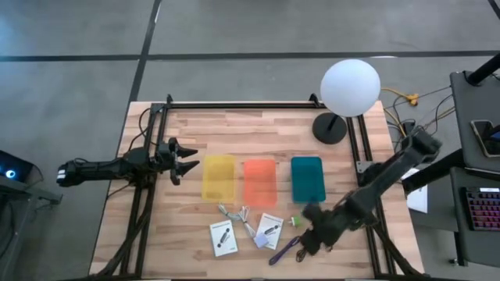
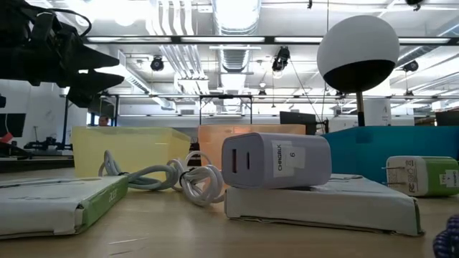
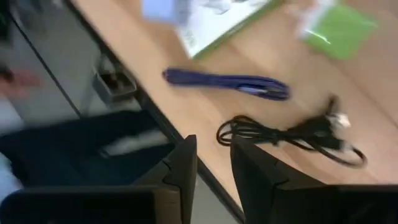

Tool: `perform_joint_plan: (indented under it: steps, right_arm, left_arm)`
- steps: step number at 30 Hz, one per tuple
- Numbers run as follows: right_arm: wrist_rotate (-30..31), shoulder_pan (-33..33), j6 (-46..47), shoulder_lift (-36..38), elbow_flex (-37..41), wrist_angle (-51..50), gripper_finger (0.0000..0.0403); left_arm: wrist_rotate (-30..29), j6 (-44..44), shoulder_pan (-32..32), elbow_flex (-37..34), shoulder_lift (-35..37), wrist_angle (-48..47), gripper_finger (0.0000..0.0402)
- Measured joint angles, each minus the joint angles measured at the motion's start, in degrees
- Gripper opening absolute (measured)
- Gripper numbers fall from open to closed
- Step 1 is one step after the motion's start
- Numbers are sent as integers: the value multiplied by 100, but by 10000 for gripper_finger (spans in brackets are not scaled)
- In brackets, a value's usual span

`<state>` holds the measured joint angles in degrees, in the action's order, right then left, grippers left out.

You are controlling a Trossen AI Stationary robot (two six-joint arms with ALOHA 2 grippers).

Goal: Pick and place items into bin
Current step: Put the black USB cable into the yellow bin

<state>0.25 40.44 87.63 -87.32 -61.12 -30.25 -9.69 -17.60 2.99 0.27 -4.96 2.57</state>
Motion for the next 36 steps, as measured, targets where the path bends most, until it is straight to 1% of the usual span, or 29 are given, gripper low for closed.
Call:
perform_joint_plan:
  steps: [2,4,5,6,9,11,15,16,19,22,25,30,34,36]
  right_arm:
    - [-837,-84,-821,-561,-511,-498,113]
    - [-1607,-134,-1764,-1115,-1008,-1388,134]
    - [-1798,-143,-2314,-1400,-1278,-1834,143]
    - [-1839,-149,-2876,-1638,-1559,-2209,150]
    - [-1629,-161,-4723,-2126,-2252,-2959,168]
    - [-1326,-183,-5722,-2297,-2536,-3091,182]
    - [-487,-183,-7173,-2261,-2642,-3091,214]
    - [-388,-184,-7421,-2209,-2617,-3046,222]
    - [-266,-186,-7843,-2071,-2399,-2939,243]
    - [-298,-100,-7888,-2014,-2108,-2632,257]
    - [-347,54,-7946,-2035,-1867,-2260,261]
    - [-270,322,-7884,-2073,-1499,-1923,253]
    - [214,429,-7905,-2077,-1245,-1728,237]
    - [324,423,-7903,-2077,-1118,-1586,228]
  left_arm:
    - [-2,0,1,0,8,0,222]
    - [-2,1,1,0,8,0,222]
    - [-2,-1,1,0,10,0,222]
    - [-2,-1,1,0,12,2,222]
    - [-2,-1,0,0,1,0,222]
    - [-2,-1,1,0,1,0,222]
    - [-2,-1,-1,0,8,1,222]
    - [-2,-1,1,0,5,0,222]
    - [-1,-1,-1,0,3,0,222]
    - [-2,-1,0,0,3,0,222]
    - [-2,1,-1,0,-10,0,222]
    - [-2,1,-1,0,-30,0,222]
    - [-2,-1,0,0,-28,0,222]
    - [-2,0,1,0,-44,0,222]
